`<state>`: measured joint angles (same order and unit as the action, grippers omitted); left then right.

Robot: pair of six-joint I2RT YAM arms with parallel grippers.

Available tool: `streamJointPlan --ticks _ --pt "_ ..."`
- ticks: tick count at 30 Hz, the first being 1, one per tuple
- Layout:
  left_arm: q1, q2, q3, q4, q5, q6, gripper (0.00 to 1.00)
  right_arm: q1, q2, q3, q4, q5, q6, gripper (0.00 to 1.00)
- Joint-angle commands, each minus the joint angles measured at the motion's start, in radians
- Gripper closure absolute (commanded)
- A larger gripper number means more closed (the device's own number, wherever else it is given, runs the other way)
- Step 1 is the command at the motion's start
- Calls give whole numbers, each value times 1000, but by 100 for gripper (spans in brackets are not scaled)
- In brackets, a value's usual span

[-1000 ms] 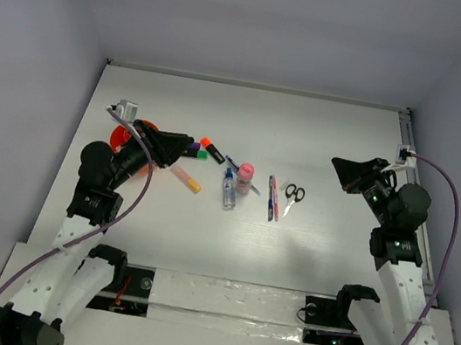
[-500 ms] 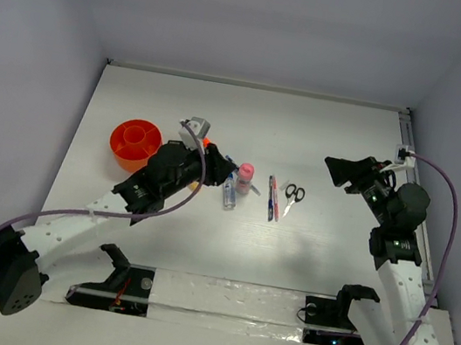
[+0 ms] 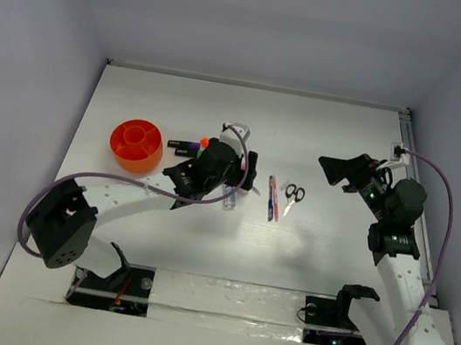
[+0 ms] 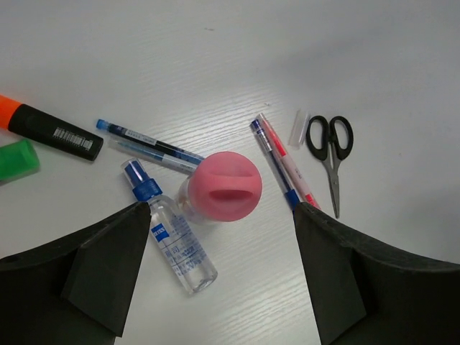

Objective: Sort the stationery into containers
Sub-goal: Pick up the stationery from the center of the board.

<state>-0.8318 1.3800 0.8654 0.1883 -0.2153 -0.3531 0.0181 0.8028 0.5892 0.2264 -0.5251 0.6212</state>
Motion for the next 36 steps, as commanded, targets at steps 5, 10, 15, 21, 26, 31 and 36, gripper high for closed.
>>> streamJointPlan --ticks 5,10,15,21,26,31,36 --pt "-13 86 90 4 -16 43 20 -6 9 7 71 -52 6 5" --pt "-13 137 112 0 -53 55 21 -6 6 -3 86 -58 20 5" --pt "-13 188 138 -1 -56 62 22 -6 -7 0 71 -39 9 8" --pt "-23 215 156 0 -67 68 36 -6 -2 0 71 -50 9 13" --pt "-32 214 158 0 -70 68 61 -6 3 4 71 -64 11 13" --pt "-41 191 169 -24 -78 66 81 -6 16 0 88 -82 22 14" --pt "-52 107 187 -64 -108 69 89 -6 35 -2 97 -79 26 14"
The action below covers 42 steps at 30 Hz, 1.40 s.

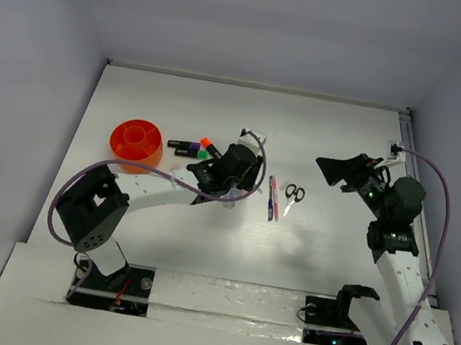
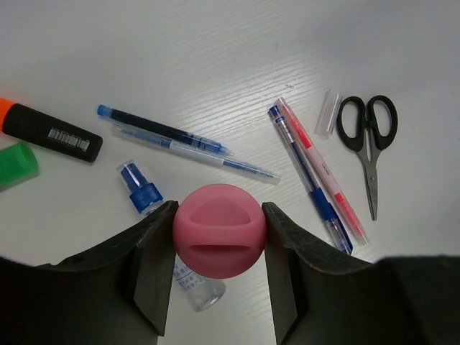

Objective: Sort the stationery into containers
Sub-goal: Pick up the stationery from the center of the board, then place the stationery in the storage box.

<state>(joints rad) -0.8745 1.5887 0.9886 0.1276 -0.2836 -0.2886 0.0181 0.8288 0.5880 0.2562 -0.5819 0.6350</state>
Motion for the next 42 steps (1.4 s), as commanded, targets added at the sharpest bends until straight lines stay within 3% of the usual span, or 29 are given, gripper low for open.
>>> streamJointPlan --ticks 1,6,9,10,11,13,18,29,32,42 --pt "-18 -119 64 -11 -46 5 91 -6 10 -1 69 -33 14 14" --pt "-18 -228 126 -54 -87 25 93 3 16 1 64 -18 11 15" --pt "2 -265 173 -68 -169 43 94 3 29 1 68 -24 9 39" --pt "15 -269 186 -77 -173 43 94 3 33 3 66 -19 8 53" --pt "32 -282 206 -80 -180 42 95 3 38 3 58 -13 5 80" --pt "109 -295 211 -86 -180 34 98 3 56 10 54 -18 6 89" --pt "372 -371 202 -124 -161 0 99 22 64 24 23 -7 -11 87" --pt "761 -410 194 -284 -82 64 100 66 58 36 -12 31 -46 82" --pt "807 -411 162 -275 -48 71 100 66 61 32 -6 24 -43 82" --pt "816 -403 82 -237 -31 68 100 66 69 36 -8 4 -40 80"
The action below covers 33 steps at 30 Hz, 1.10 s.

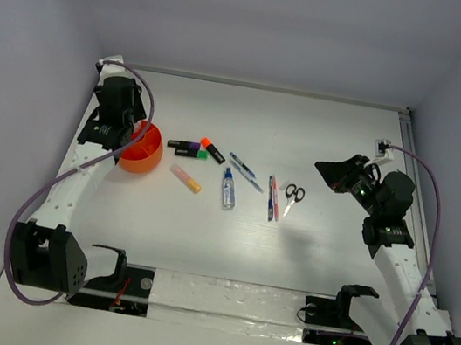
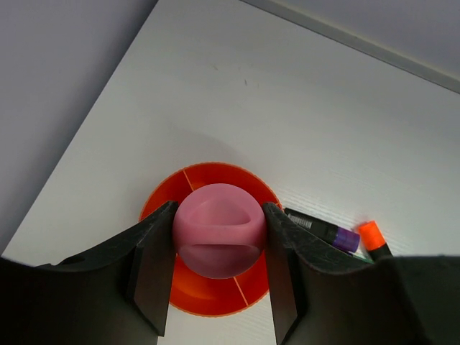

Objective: Sort the stationery into containers
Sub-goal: Place the stationery in the storage box.

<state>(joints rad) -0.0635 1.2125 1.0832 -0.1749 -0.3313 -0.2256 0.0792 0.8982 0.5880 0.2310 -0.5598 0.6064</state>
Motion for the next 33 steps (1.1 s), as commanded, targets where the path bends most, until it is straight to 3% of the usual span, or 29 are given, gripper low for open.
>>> streamJointPlan --ticks 1,12,15,19,22,28,30,33 --pt "5 -27 -22 69 18 2 100 5 1 36 19 -20 -8 80" --pt "5 21 -57 80 41 0 99 5 10 35 27 -26 -5 80" --pt "5 24 -65 74 57 -1 88 5 15 35 28 -28 -4 79" --pt "5 18 -71 66 54 -8 62 5 16 35 30 -28 -2 79" --pt "5 25 -71 54 54 -9 53 5 15 35 25 -26 -5 79" --pt "5 15 -54 49 75 -15 40 5 21 36 24 -22 -7 78" --pt "5 -10 -49 52 77 -12 40 5 24 36 25 -22 -7 78" --pt "-25 -66 -51 69 90 -5 47 5 39 39 24 -31 -8 93"
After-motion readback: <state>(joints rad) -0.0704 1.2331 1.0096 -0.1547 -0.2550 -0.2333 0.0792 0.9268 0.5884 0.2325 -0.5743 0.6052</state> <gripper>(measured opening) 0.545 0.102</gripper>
